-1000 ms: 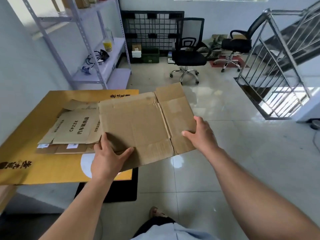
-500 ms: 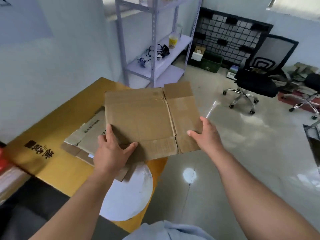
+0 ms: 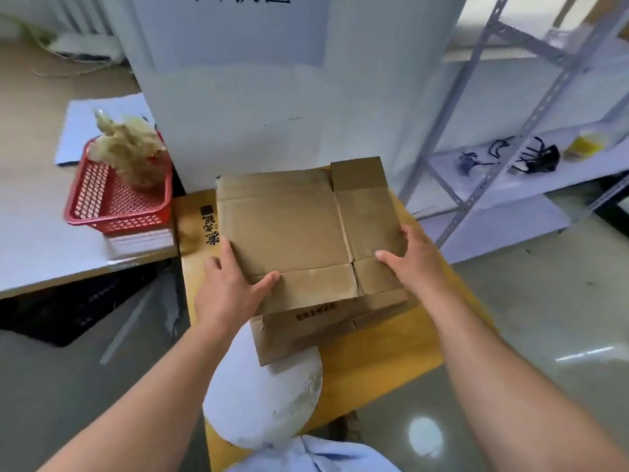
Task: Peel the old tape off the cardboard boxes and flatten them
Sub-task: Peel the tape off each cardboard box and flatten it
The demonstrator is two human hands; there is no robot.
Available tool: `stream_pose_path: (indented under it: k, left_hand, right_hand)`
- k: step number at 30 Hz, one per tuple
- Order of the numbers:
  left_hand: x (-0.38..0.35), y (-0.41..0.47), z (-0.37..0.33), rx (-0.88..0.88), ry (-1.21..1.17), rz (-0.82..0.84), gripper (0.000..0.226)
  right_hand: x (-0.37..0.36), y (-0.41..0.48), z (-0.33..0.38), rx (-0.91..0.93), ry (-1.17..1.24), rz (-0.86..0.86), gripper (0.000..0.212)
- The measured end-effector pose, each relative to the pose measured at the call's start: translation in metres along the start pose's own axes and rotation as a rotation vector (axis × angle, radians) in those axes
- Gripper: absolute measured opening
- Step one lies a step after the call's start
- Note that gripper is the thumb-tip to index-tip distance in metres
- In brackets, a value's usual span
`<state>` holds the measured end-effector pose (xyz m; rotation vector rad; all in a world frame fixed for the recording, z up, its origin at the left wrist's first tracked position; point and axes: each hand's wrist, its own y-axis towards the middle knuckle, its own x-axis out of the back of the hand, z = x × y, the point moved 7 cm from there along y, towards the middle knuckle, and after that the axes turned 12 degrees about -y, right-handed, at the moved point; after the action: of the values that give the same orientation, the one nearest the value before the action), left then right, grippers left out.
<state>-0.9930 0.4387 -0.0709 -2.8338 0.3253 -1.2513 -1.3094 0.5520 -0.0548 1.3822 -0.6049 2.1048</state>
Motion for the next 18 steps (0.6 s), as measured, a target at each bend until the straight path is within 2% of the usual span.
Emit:
stream_pose_path:
  k: [11,15,18]
  left_hand:
    - [-0.047,-0.051,-0.004,0.264,0.052,-0.090,0.107]
    - [-0.063,-0.064,0.013,0.352,0.023,-0.064,0.097]
    - [-0.074,-0.069,0.022,0.377,0.101,-0.020,0.087]
  right_hand:
    - [-0.023,0.040,-0.037,0.159,-0.068,0.200,0.077]
    - [-0.045,0.035,-0.046,0.201,-0.200,0.283,0.076]
    - [-0.061,0.030,-0.049,0.235,-0.347,0.346,0.074]
